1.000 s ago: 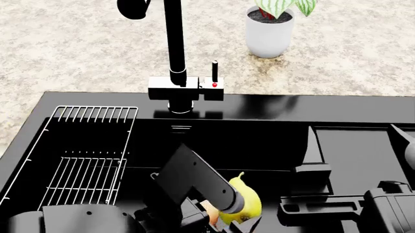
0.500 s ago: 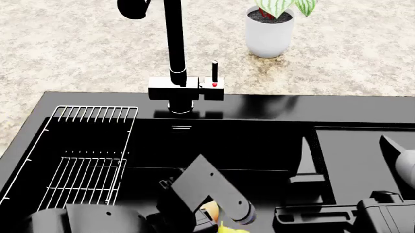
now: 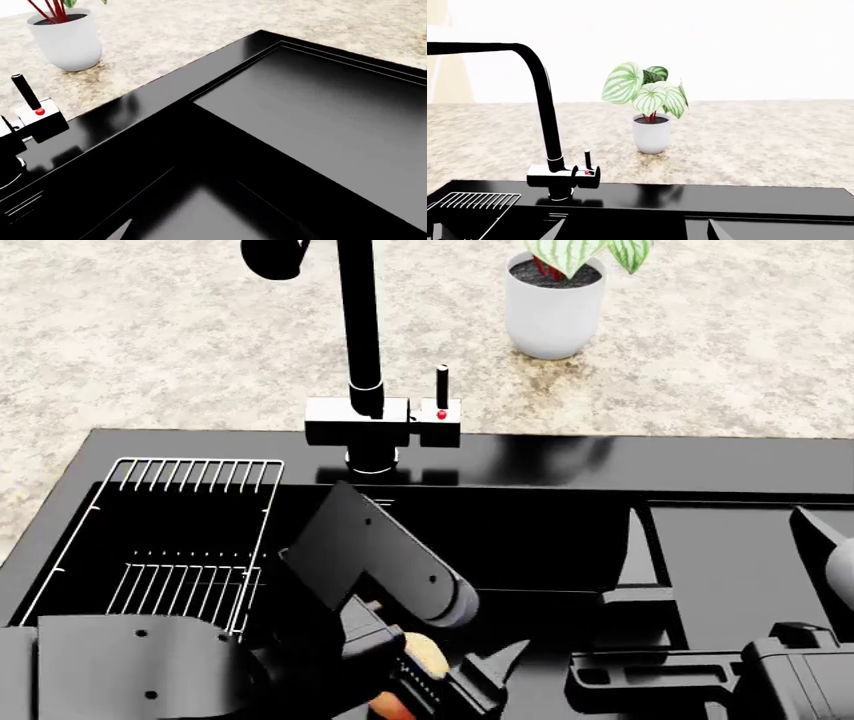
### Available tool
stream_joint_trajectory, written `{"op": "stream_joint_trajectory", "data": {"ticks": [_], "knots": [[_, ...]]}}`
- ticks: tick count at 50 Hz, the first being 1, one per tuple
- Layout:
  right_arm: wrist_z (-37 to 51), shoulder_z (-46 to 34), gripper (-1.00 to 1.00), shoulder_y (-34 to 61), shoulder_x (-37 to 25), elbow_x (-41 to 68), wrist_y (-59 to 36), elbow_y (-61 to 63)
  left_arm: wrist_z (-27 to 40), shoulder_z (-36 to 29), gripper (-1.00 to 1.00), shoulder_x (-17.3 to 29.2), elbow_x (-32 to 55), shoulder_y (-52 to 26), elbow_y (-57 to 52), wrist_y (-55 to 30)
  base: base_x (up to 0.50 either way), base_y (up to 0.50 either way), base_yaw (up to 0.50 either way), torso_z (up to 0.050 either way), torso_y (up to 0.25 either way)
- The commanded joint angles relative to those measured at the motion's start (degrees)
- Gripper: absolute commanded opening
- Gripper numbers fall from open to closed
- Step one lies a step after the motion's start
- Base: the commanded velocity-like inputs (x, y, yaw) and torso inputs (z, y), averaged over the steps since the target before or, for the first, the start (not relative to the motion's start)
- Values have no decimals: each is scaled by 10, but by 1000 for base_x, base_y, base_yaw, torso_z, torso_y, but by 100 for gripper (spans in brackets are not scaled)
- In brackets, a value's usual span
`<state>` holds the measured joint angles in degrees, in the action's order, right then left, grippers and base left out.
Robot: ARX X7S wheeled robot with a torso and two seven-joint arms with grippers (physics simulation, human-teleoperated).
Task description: There is a mixed pile of frozen fruits and vegetables on the counter. Locate all the frozen vegetables and place the items in a bowl on the counter. Take all the frozen fruits and defrost them in a running sink.
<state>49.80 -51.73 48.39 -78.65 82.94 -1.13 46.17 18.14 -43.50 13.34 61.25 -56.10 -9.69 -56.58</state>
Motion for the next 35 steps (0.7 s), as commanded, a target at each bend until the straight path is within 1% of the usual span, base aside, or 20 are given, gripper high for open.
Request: {"op": "stream_joint_trajectory", "data": {"ticks": [1, 4, 10, 12, 17, 20, 25, 28, 30, 32, 35], "knots": [[6, 7, 100, 7, 3, -5, -4, -2, 57, 63, 100, 38, 57, -2, -79, -10, 0, 0, 0, 0, 0], [5, 7, 100, 9, 1, -4, -10, 2, 62, 69, 100, 54, 53, 17, -104, 3, 0, 0, 0, 0, 0], [4, 7, 100, 8, 0, -6, -12, -4, 75, 99, 100, 74, 70, 33, -115, 16, 0, 0, 0, 0, 0], [2, 6, 100, 5, 0, -7, -8, -6, 85, 104, 100, 82, 58, 39, -123, 26, 0, 0, 0, 0, 0], [2, 2, 100, 4, 10, -17, -21, -5, 103, 137, 100, 107, 61, 65, -152, 50, 0, 0, 0, 0, 0], [3, 1, 100, 6, 18, -25, -26, -11, 134, 169, 100, 117, 78, 78, -162, 63, 0, 0, 0, 0, 0], [-2, 3, 100, 4, 21, -27, -20, -21, 169, 197, 100, 139, 91, 76, -186, 63, 0, 0, 0, 0, 0], [4, 2, 100, 7, 23, -40, -31, -25, 195, 232, 100, 153, 126, 80, -189, 67, 0, 0, 0, 0, 0], [-2, 3, 100, 11, 30, -38, -34, -31, 196, 246, 100, 172, 127, 88, -193, 71, 0, 0, 0, 0, 0], [-4, 7, 100, 13, 30, -33, -28, -34, 207, 257, 100, 183, 138, 85, -196, 68, 0, 0, 0, 0, 0], [-18, 7, 100, 19, 38, -27, -36, -41, 215, 254, 100, 190, 132, 86, -209, 64, 0, 0, 0, 0, 0]]}}
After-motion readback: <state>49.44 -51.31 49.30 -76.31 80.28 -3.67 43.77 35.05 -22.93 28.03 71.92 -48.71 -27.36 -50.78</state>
